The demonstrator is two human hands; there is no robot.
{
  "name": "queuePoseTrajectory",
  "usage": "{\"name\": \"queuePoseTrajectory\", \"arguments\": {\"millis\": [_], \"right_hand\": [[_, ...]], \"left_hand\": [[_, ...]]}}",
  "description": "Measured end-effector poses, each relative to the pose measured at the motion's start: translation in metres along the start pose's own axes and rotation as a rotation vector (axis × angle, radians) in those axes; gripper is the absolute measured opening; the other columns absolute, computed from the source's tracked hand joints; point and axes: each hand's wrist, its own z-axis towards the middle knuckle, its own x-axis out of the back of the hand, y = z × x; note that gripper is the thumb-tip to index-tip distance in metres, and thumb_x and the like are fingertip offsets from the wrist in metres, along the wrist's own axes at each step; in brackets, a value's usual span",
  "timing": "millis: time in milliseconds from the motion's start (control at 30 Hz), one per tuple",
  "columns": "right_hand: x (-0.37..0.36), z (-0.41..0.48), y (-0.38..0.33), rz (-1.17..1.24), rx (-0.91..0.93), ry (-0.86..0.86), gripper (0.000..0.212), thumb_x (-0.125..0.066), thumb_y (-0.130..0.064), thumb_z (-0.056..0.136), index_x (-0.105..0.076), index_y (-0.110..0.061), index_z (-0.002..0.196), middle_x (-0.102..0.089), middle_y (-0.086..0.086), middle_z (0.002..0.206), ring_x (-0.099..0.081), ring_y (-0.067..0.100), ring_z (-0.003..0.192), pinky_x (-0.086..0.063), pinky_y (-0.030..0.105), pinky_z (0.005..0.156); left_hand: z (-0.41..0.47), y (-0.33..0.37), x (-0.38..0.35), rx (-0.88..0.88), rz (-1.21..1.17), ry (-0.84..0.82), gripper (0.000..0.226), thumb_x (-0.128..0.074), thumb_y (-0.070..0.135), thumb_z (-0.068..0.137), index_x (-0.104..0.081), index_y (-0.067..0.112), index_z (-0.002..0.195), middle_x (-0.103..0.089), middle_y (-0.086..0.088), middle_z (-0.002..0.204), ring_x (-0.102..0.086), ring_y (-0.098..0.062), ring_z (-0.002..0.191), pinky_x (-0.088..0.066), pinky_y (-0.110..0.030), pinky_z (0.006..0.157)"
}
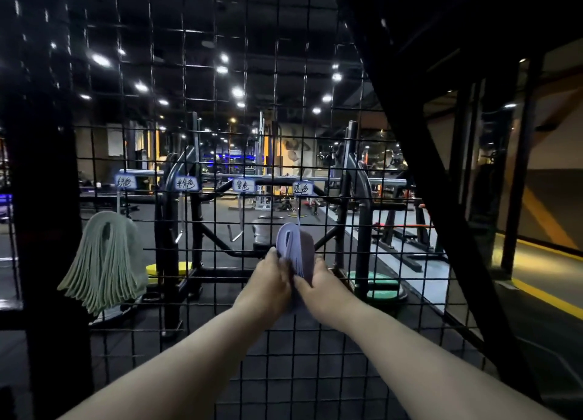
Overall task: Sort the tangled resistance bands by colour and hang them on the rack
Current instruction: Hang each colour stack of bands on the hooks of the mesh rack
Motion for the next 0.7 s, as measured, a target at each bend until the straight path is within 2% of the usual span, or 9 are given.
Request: {"name": "queuePoseTrajectory", "arguments": {"millis": [100, 200, 267, 433, 600, 700], "right_hand": [[0.007, -0.004, -0.011, -0.018, 0.016, 0.052, 0.072, -0.048, -0.054, 0.094, -0.023, -0.023, 0.154, -0.046, 0.008, 0.147, -0.05, 0.029, 0.131, -0.042, 0.041, 0.109], [0.015, -0.001, -0.022, -0.037, 0.043, 0.108, 0.066, -0.043, -0.052, 0.1, -0.022, -0.022, 0.156, -0.043, 0.009, 0.15, -0.047, 0.03, 0.132, -0.041, 0.036, 0.103], [0.017, 0.002, -0.029, -0.048, 0.05, 0.14, 0.067, -0.042, -0.053, 0.1, -0.021, -0.023, 0.156, -0.043, 0.009, 0.151, -0.046, 0.031, 0.134, -0.041, 0.039, 0.104], [0.018, 0.008, -0.037, -0.082, 0.019, 0.174, 0.058, -0.048, -0.052, 0.099, -0.039, -0.015, 0.143, -0.056, 0.015, 0.136, -0.055, 0.034, 0.123, -0.047, 0.039, 0.097], [0.017, 0.01, -0.042, -0.091, 0.024, 0.225, 0.05, -0.049, -0.05, 0.1, -0.051, -0.011, 0.13, -0.062, 0.014, 0.128, -0.058, 0.034, 0.117, -0.045, 0.036, 0.089], [0.016, 0.012, -0.043, -0.111, 0.023, 0.235, 0.044, -0.047, -0.045, 0.101, -0.052, -0.011, 0.129, -0.062, 0.015, 0.126, -0.059, 0.033, 0.116, -0.045, 0.035, 0.089]], "left_hand": [[0.003, 0.008, 0.006, -0.023, -0.041, 0.078, 0.023, -0.038, 0.032, 0.107, -0.054, 0.019, 0.118, -0.066, -0.006, 0.108, -0.063, -0.024, 0.097, -0.052, -0.041, 0.088], [0.013, 0.01, 0.009, 0.021, -0.099, 0.119, 0.02, -0.047, 0.03, 0.106, -0.057, 0.016, 0.114, -0.063, 0.002, 0.094, -0.061, -0.013, 0.084, -0.046, -0.027, 0.067], [0.017, 0.011, 0.01, 0.046, -0.088, 0.134, 0.017, -0.051, 0.03, 0.104, -0.058, 0.015, 0.105, -0.061, 0.005, 0.086, -0.06, -0.012, 0.079, -0.041, -0.02, 0.058], [0.024, 0.009, 0.012, 0.063, -0.005, 0.13, 0.023, -0.056, 0.033, 0.101, -0.065, 0.012, 0.095, -0.068, -0.003, 0.086, -0.064, -0.02, 0.082, -0.051, -0.035, 0.072], [0.024, 0.014, 0.02, 0.034, 0.018, 0.132, 0.024, -0.063, 0.035, 0.098, -0.069, 0.013, 0.087, -0.071, -0.004, 0.081, -0.067, -0.023, 0.078, -0.051, -0.033, 0.068], [0.026, 0.014, 0.022, 0.033, 0.02, 0.123, 0.021, -0.065, 0.035, 0.096, -0.069, 0.014, 0.092, -0.072, -0.004, 0.087, -0.067, -0.023, 0.084, -0.053, -0.035, 0.077]]}}
